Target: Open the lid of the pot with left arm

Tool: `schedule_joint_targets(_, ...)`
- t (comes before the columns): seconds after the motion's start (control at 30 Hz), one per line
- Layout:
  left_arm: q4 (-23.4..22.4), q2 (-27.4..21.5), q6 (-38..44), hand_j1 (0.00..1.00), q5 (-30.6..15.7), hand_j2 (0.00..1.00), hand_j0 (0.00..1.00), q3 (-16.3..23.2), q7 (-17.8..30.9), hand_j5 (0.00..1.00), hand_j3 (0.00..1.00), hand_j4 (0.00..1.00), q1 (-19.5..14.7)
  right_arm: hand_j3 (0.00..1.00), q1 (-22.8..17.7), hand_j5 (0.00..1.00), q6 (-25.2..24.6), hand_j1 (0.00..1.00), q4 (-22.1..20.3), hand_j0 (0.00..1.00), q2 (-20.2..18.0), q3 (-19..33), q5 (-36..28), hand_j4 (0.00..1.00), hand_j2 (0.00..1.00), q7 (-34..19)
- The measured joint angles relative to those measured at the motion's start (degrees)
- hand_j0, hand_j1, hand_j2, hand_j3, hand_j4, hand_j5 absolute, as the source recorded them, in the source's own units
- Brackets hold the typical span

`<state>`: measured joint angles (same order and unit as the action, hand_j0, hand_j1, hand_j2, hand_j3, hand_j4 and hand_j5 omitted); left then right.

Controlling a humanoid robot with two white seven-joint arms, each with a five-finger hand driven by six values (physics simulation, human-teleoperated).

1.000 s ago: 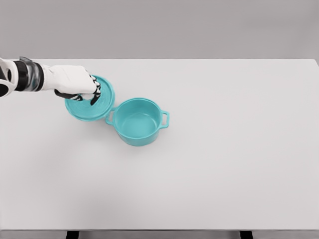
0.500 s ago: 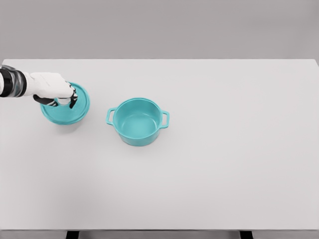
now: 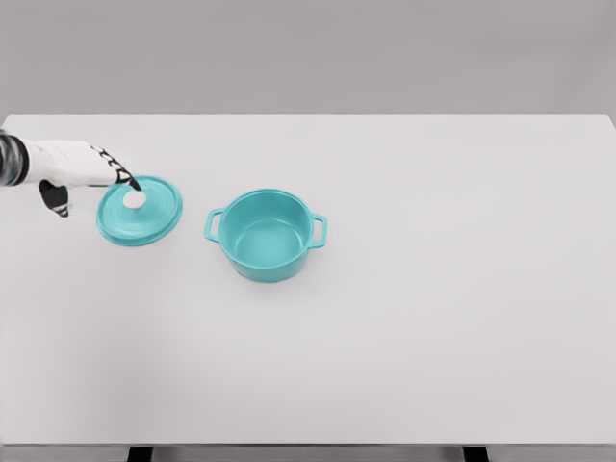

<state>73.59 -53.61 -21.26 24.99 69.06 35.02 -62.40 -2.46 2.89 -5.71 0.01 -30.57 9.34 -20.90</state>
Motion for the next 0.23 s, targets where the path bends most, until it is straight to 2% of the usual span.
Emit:
schedule_joint_targets(0.17,-10.2,0.3,0.3,1.0,-6.7,1.0,1.0,-0.2,0.0,1.0,1.0,1.0,0.1,1.0,0.0,1.0,0.0,1.0,0.0,1.0,0.0,0.0,0.0,1.0,1.0,0.0)
schedule_joint_targets(0.23,-12.8,0.4,0.4,1.0,-8.5,1.0,1.0,-0.3,0.0,1.0,1.0,1.0,0.1,1.0,0.0,1.0,0.0,1.0,0.0,1.0,0.0,0.0,0.0,1.0,1.0,0.0)
